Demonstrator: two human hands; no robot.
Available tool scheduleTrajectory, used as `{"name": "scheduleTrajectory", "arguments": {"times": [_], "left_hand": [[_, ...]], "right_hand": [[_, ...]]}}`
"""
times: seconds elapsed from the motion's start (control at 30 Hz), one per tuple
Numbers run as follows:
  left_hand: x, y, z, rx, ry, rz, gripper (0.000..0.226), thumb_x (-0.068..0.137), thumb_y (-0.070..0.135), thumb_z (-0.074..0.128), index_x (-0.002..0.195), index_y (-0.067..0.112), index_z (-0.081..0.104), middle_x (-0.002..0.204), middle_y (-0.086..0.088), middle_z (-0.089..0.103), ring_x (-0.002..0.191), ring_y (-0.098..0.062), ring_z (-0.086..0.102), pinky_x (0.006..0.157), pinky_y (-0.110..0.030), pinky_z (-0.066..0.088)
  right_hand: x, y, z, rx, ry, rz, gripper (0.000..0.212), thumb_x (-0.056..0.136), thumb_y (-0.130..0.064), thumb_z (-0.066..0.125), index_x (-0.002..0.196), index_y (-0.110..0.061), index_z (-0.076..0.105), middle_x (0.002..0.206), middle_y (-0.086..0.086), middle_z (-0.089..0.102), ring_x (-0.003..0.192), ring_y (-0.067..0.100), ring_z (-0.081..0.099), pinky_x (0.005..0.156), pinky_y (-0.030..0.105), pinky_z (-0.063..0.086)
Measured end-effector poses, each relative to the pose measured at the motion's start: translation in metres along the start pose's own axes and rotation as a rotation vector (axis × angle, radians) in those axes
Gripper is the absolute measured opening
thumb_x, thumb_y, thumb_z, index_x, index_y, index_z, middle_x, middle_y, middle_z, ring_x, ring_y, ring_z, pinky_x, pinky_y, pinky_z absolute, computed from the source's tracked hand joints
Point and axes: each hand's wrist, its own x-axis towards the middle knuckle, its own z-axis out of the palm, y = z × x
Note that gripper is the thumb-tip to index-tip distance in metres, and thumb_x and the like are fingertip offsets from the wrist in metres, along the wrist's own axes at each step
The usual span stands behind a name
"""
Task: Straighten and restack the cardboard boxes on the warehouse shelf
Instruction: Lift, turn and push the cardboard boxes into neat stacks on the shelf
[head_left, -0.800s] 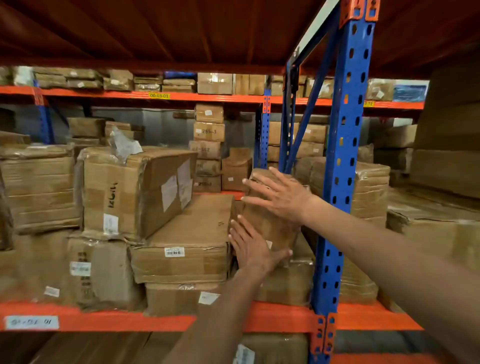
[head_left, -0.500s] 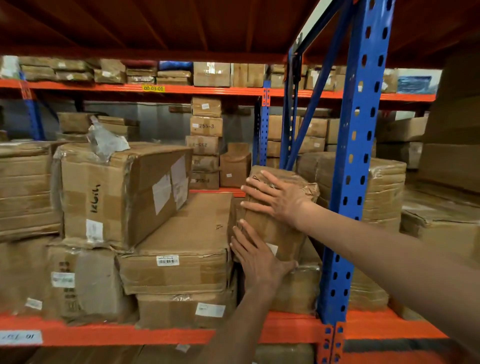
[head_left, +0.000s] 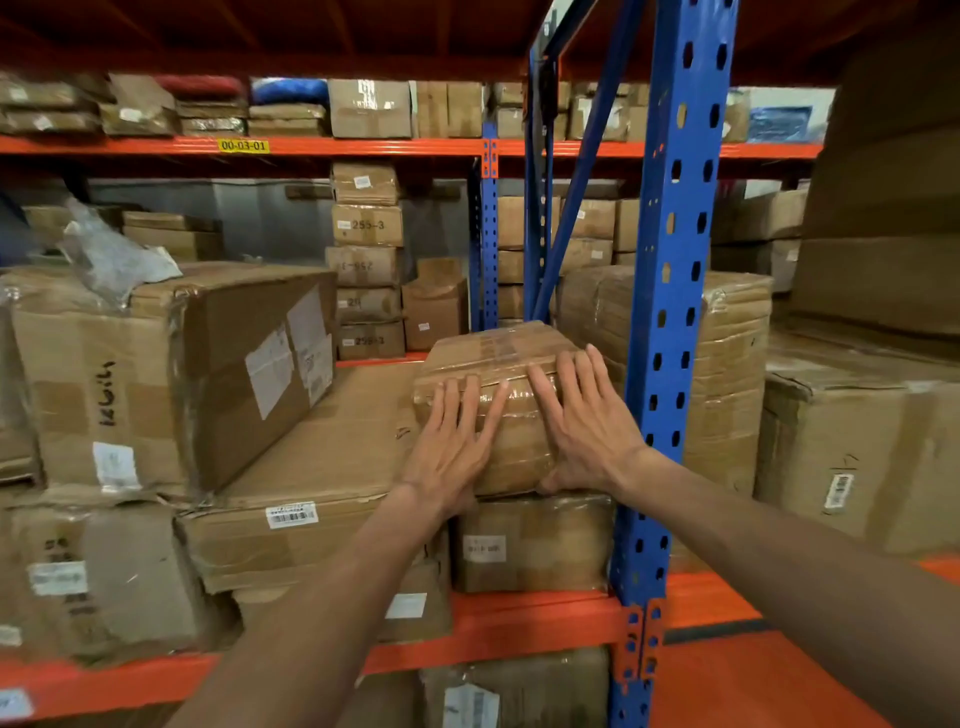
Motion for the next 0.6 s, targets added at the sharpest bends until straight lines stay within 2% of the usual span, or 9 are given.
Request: {"name": "scheduleTrajectory", "arguments": {"times": [0.1,0.23,0.33,0.4,0.43,0.5,0.53,0.6], "left_hand": [[0.0,0.0,0.006,0.129,-0.011,0.134,0.142,0.068,0.049,0.081,0.151,0.006,-0.026,0.157,-0.036,0.005,0.144,-0.054,0.011,0.119,-0.058,0.003],[0.014,0.02,0.005,0.145,-0.021,0.117,0.136,0.072,0.049,0.078,0.153,0.006,-0.023,0.156,-0.036,0.009,0.142,-0.054,0.015,0.119,-0.058,0.005],[0.027,0.027,0.012,0.14,0.056,0.083,0.107,0.092,0.04,0.063,0.155,0.005,-0.016,0.156,-0.035,0.016,0.142,-0.052,0.021,0.119,-0.057,0.01],[0.026,0.025,0.018,0.141,0.086,0.1,0.095,0.096,0.034,0.057,0.157,0.007,-0.011,0.156,-0.034,0.02,0.142,-0.051,0.024,0.119,-0.056,0.014],[0.023,0.024,0.019,0.15,0.083,0.11,0.101,0.093,0.036,0.061,0.157,0.008,-0.013,0.157,-0.033,0.018,0.143,-0.05,0.022,0.12,-0.056,0.014],[0.019,0.02,0.015,0.168,0.019,0.112,0.128,0.078,0.047,0.074,0.153,0.009,-0.023,0.159,-0.033,0.008,0.145,-0.05,0.014,0.121,-0.056,0.009],[0.018,0.018,0.013,0.151,-0.004,0.114,0.131,0.076,0.048,0.075,0.153,0.01,-0.024,0.159,-0.033,0.005,0.145,-0.05,0.011,0.121,-0.056,0.006],[0.019,0.019,0.009,0.099,-0.026,0.115,0.12,0.083,0.045,0.07,0.155,0.011,-0.019,0.16,-0.032,0.001,0.147,-0.049,0.007,0.121,-0.055,0.004]], "right_hand": [[-0.019,-0.014,0.03,0.217,0.014,0.103,0.152,0.049,-0.084,0.07,0.158,-0.003,0.002,0.152,0.037,0.021,0.142,0.051,0.016,0.119,0.059,0.003],[-0.018,0.005,0.044,0.251,0.051,0.096,0.152,0.044,-0.078,0.08,0.157,0.0,0.014,0.147,0.039,0.028,0.139,0.052,0.024,0.119,0.059,0.01],[-0.011,0.016,0.05,0.256,0.052,0.087,0.153,0.041,-0.078,0.081,0.155,0.002,0.017,0.146,0.038,0.03,0.138,0.052,0.027,0.119,0.059,0.014],[-0.012,0.018,0.056,0.274,0.087,0.078,0.152,0.039,-0.077,0.082,0.154,0.002,0.021,0.144,0.04,0.033,0.136,0.053,0.03,0.117,0.06,0.017],[-0.013,0.017,0.06,0.28,0.107,0.073,0.152,0.039,-0.076,0.083,0.154,0.002,0.022,0.143,0.04,0.034,0.135,0.054,0.031,0.117,0.06,0.018],[-0.013,0.017,0.064,0.284,0.13,0.075,0.152,0.038,-0.075,0.084,0.154,0.001,0.022,0.143,0.041,0.034,0.135,0.054,0.032,0.117,0.06,0.019],[-0.013,0.016,0.064,0.292,0.128,0.081,0.153,0.037,-0.076,0.083,0.154,0.001,0.021,0.143,0.041,0.034,0.135,0.054,0.031,0.118,0.06,0.018],[-0.013,0.014,0.059,0.306,0.096,0.095,0.155,0.039,-0.08,0.08,0.156,-0.001,0.016,0.146,0.04,0.03,0.138,0.053,0.027,0.119,0.059,0.015]]}}
